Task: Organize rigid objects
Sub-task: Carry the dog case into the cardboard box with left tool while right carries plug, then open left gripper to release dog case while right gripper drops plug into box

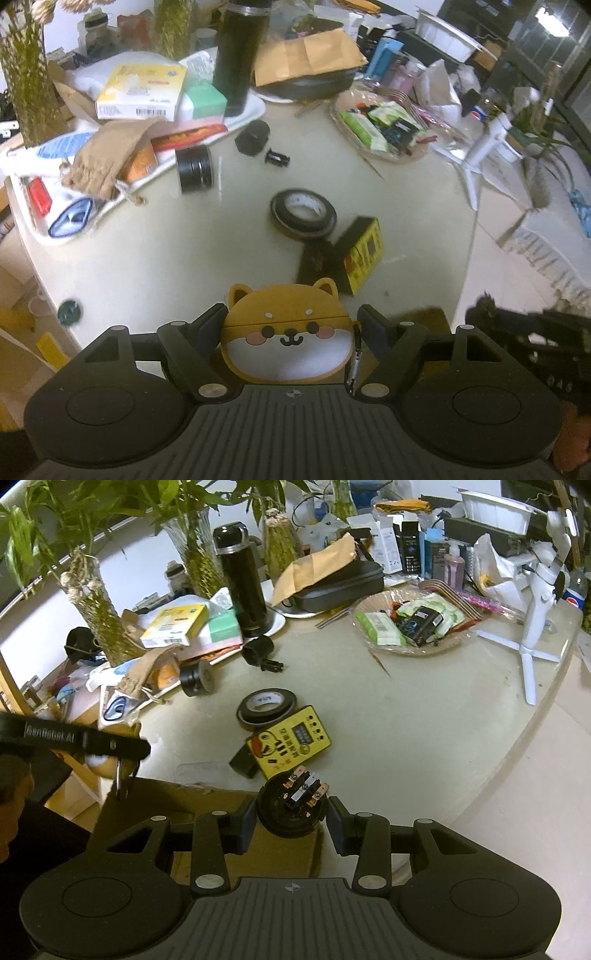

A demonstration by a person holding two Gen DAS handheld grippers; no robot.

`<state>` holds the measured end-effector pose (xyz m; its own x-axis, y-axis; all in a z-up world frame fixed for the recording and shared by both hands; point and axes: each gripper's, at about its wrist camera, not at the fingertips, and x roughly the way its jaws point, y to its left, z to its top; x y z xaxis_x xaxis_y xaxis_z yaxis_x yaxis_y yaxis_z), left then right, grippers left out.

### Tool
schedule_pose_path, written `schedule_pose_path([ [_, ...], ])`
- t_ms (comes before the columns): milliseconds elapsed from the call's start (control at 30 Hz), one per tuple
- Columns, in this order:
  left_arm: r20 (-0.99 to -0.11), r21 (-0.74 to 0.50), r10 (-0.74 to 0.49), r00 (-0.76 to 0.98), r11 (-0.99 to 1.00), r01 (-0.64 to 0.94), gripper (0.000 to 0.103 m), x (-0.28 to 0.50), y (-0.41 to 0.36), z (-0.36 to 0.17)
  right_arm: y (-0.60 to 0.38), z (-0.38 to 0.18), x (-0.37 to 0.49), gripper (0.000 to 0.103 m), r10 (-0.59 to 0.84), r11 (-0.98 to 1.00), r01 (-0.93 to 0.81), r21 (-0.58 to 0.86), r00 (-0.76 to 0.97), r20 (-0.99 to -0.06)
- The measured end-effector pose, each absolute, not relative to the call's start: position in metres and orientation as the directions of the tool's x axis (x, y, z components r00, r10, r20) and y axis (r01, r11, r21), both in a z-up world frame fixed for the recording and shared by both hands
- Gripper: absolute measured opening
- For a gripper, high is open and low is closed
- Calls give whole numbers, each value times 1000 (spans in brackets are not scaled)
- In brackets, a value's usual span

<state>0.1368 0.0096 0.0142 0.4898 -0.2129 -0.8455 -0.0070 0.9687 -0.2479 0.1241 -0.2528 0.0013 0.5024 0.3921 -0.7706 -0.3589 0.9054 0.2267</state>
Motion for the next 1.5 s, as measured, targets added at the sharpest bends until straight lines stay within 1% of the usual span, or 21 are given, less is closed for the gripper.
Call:
schedule_pose_path([
  [267,-869,-274,-237,435,962,-23,76,121,9,-10,-249,14,104,44,401,900,-376,221,512,-760],
  [500,-888,-264,-211,409,961,-76,77,123,10,-34,-248,17,92,44,397,900,-377,217,509,-764],
  [567,-876,-258,-201,438,963,-75,78,122,11,-33,-248,16,89,44,398,900,-378,217,505,-766],
  [633,-863,-285,-223,453,956,-71,78,121,14,-30,-248,15,87,44,397,900,-378,218,503,-768],
  [733,-854,-290,-227,468,955,-67,79,116,17,-24,-248,14,85,44,398,899,-377,221,498,-770],
  [1067,-810,-155,-137,570,988,17,79,82,17,1,-243,7,84,44,406,895,-382,231,479,-778],
  [1300,-777,-102,-108,621,994,44,79,60,29,12,-237,-1,84,44,410,891,-386,239,458,-789],
  [1500,-764,-74,-88,639,996,48,79,46,36,7,-232,-8,87,44,413,889,-386,248,437,-799],
])
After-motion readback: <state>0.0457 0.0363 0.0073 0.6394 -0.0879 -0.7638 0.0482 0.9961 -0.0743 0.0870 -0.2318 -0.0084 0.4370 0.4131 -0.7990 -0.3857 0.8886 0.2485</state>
